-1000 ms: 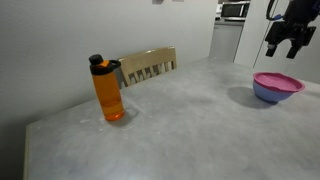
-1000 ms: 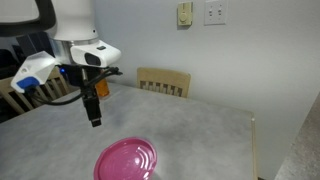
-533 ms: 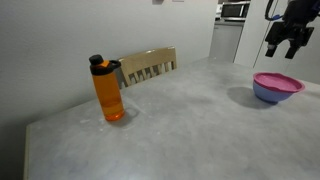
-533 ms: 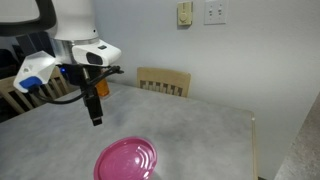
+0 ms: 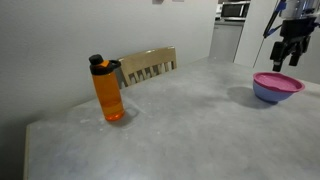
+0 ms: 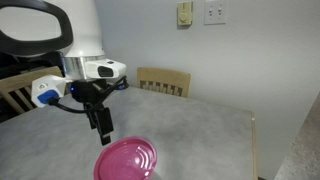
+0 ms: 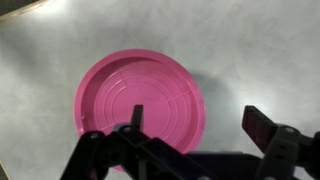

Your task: Pick the pink plate and place it on the table

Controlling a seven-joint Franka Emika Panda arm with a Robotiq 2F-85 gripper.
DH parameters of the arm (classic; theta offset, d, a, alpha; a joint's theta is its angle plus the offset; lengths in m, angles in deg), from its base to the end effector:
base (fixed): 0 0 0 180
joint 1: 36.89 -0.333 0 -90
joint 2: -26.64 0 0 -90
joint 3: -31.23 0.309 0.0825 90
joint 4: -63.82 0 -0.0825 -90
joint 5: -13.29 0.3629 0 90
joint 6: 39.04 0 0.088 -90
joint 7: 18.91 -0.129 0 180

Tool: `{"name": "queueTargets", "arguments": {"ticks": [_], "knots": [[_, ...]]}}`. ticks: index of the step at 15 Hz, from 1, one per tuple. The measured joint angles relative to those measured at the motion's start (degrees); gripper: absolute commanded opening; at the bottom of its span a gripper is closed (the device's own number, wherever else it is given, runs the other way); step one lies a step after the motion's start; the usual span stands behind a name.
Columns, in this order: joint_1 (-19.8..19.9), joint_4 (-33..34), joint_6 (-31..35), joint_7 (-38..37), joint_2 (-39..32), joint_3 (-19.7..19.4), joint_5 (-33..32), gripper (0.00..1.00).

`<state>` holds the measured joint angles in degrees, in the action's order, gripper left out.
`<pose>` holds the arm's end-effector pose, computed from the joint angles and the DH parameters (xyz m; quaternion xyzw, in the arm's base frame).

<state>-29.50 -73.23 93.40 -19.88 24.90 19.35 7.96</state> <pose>0.4390 -0.1573 0.2832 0.9876 -0.1427 -0.0601 0.0264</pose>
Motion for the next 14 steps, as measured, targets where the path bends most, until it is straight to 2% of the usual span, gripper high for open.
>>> {"name": "queueTargets", "arguments": {"ticks": [4,10,14], "knots": [[0.81,-0.05,6.61,3.26,-4.68,-0.07,-0.28,1.0],[3.68,-0.94,13.19,15.52,-8.65,0.27,9.66,1.0],[4.56,-1.04,13.95,18.95,-9.22,1.1,12.69,1.0]]}}
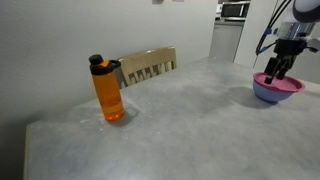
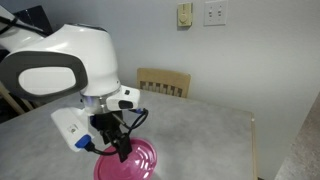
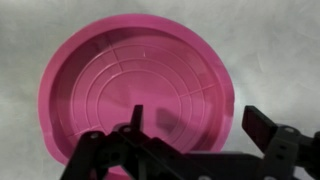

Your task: Pick the pink plate and place it on the table

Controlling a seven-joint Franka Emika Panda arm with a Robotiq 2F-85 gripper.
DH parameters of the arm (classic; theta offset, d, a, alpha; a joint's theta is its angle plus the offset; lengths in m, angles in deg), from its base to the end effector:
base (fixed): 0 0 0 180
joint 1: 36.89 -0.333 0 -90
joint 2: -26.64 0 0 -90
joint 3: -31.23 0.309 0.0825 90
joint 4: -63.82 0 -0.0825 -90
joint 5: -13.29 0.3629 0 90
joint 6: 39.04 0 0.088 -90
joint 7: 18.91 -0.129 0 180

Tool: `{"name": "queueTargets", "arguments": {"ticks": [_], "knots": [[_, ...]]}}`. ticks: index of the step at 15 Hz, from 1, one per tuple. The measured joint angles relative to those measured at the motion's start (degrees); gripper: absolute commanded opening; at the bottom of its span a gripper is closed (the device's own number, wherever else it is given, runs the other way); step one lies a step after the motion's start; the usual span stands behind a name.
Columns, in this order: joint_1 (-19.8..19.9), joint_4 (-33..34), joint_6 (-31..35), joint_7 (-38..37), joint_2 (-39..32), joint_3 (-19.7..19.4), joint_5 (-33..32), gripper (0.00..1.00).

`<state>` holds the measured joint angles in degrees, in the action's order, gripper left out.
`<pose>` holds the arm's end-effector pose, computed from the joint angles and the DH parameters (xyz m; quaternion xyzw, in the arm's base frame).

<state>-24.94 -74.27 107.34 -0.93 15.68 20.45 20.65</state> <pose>0.4412 -0.1877 0.2206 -0.9952 0.0942 0.0136 0.0227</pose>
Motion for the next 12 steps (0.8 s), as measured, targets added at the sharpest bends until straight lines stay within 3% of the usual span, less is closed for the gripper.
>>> {"name": "queueTargets", "arguments": {"ticks": [9,11,12], "knots": [[-0.03,1.87,0.0,-2.83,-3.47,0.64,-3.4,0.99],[-0.03,3.0,0.0,-5.06,-5.3,0.58,-5.45,0.93],[-0.03,3.59,-0.02,-6.1,-5.92,0.58,-6.41,0.82]]}}
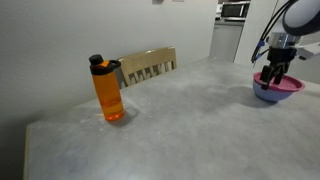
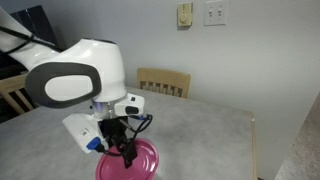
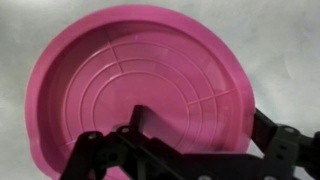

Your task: Pick the pink plate and place it on the table

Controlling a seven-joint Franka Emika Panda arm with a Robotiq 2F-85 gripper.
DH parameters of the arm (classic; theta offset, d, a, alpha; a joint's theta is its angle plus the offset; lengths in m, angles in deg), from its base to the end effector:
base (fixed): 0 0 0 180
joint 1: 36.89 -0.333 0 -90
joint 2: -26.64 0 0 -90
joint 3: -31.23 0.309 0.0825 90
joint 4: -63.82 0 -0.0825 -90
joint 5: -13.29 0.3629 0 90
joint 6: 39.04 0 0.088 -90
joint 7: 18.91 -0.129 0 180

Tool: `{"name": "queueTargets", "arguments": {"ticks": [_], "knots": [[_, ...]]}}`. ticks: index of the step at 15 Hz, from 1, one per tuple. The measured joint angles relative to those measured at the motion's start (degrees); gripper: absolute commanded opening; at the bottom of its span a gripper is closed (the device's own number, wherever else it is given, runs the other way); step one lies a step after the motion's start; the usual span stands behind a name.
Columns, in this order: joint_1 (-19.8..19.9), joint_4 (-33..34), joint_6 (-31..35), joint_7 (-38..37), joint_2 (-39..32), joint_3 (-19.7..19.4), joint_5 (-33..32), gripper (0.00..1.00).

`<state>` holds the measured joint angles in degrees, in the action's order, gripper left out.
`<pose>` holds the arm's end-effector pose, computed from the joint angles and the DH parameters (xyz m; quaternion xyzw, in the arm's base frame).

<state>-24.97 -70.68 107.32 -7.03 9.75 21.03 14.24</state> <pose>0.4544 -0.1886 0.1917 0.9945 -0.0935 -0.0459 0.0085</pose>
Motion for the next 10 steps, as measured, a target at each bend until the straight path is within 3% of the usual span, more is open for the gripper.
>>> {"name": "queueTargets", "arguments": {"ticks": [10], "knots": [[-0.28,3.15,-0.41,-4.59,-0.44,0.0,-3.29,0.11]]}}
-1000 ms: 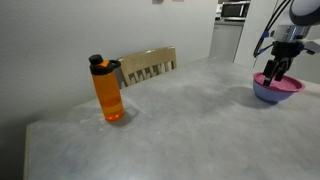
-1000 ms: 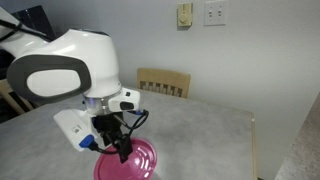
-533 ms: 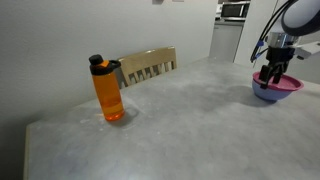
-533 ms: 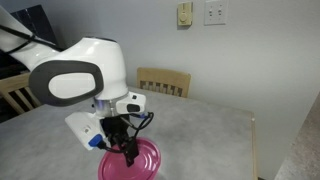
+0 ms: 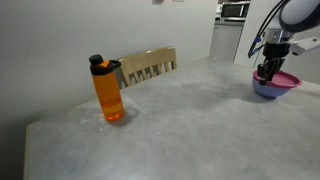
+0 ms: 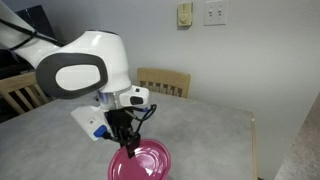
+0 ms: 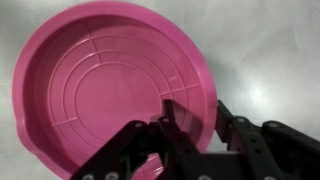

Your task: Pick the pink plate and place it on the table

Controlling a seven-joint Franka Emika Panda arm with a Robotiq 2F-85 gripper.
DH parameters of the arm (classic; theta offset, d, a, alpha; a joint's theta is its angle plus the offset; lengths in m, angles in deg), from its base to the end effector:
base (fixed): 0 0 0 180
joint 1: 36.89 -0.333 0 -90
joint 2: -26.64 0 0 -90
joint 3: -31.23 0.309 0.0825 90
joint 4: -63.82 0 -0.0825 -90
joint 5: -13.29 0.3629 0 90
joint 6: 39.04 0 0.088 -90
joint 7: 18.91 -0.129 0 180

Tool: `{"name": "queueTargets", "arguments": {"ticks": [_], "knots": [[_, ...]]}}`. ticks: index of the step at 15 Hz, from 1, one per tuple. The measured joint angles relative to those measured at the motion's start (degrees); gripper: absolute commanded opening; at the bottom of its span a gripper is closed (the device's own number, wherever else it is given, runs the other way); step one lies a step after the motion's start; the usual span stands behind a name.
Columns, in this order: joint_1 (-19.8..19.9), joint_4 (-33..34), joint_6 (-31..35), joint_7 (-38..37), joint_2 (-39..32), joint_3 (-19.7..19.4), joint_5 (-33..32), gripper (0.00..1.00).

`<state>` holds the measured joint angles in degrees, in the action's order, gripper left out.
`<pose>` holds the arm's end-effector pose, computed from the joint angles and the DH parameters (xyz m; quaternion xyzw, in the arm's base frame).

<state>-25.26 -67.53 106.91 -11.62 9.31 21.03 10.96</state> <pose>0.4746 -0.1929 0.2057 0.9934 -0.1061 -0.0306 0.0308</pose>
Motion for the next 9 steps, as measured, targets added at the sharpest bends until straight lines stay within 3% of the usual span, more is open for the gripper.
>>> {"name": "queueTargets", "arguments": {"ticks": [1,2,9], "knots": [[-0.03,0.21,-0.03,-0.1,0.0,0.0,-0.04,0.02],[-0.04,0.34,-0.07,-0.12,0.0,0.01,-0.04,0.01],[-0.04,1.16,-0.67,-0.09,-0.02,0.26,-0.02,0.03]]}}
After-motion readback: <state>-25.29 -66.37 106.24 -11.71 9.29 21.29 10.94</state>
